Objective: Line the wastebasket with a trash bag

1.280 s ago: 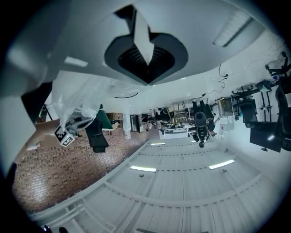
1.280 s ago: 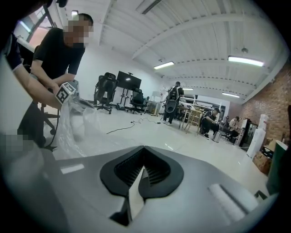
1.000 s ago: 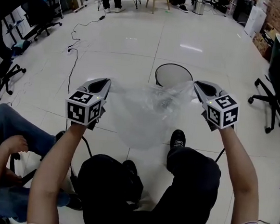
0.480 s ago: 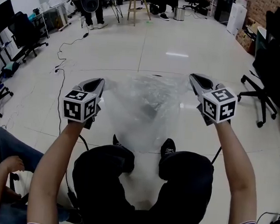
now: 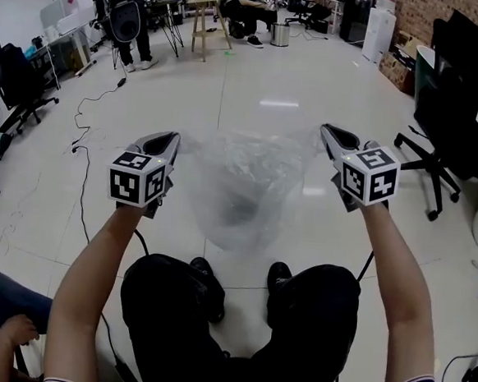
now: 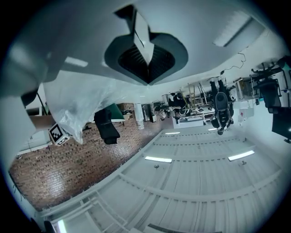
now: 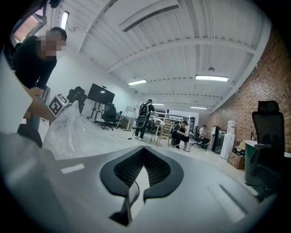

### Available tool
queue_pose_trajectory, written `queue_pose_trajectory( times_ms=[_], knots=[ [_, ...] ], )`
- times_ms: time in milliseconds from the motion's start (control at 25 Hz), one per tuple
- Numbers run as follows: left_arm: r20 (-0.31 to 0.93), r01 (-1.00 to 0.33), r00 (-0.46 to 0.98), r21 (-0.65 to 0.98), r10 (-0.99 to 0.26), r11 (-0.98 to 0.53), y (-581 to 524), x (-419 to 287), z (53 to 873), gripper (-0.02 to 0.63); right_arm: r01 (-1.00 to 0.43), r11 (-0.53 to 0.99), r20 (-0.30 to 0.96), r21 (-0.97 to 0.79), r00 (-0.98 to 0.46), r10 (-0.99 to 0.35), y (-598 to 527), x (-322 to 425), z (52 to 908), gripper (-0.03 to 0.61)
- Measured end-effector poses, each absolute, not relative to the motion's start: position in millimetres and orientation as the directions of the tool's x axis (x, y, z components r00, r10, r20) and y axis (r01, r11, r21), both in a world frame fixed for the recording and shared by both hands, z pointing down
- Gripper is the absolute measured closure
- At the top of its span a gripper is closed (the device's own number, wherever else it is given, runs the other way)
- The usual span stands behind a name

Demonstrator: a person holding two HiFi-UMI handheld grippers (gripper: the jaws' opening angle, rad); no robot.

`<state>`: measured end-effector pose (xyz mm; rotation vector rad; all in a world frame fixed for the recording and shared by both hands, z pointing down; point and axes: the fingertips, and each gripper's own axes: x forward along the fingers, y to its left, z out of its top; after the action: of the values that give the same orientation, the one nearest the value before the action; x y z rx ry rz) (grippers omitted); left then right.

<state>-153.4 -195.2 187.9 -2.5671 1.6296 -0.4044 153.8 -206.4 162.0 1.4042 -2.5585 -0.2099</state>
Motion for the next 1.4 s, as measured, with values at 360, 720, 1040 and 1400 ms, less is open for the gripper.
queue_pose_trajectory(
  times_ms=[360, 720, 1040, 1400],
  knots=[
    [0.134, -0.862, 0.46, -0.171, -0.878, -0.478, -267.0, -141.1, 167.7, 0.603, -0.858, 0.464, 0.075, 0.22, -0.459, -0.885, -267.9, 159.6, 142.4, 0.577],
    [0.072, -0.845, 0.496, -0.191, -0.865, -0.5, -311.5, -125.5, 131.8, 0.603, -0.887, 0.424, -0.008, 0.184, -0.432, -0.902, -302.7, 171.0, 114.5, 0.577],
    [0.042, -0.838, 0.513, -0.192, -0.857, -0.511, -328.6, -115.7, 115.5, 0.603, -0.898, 0.399, -0.029, 0.183, -0.411, -0.911, -312.0, 174.5, 99.1, 0.577],
    [0.031, -0.843, 0.515, -0.166, -0.857, -0.512, -346.1, -106.0, 107.7, 0.603, -0.906, 0.386, -0.044, 0.171, -0.399, -0.916, -324.1, 173.3, 92.8, 0.577]
  ],
)
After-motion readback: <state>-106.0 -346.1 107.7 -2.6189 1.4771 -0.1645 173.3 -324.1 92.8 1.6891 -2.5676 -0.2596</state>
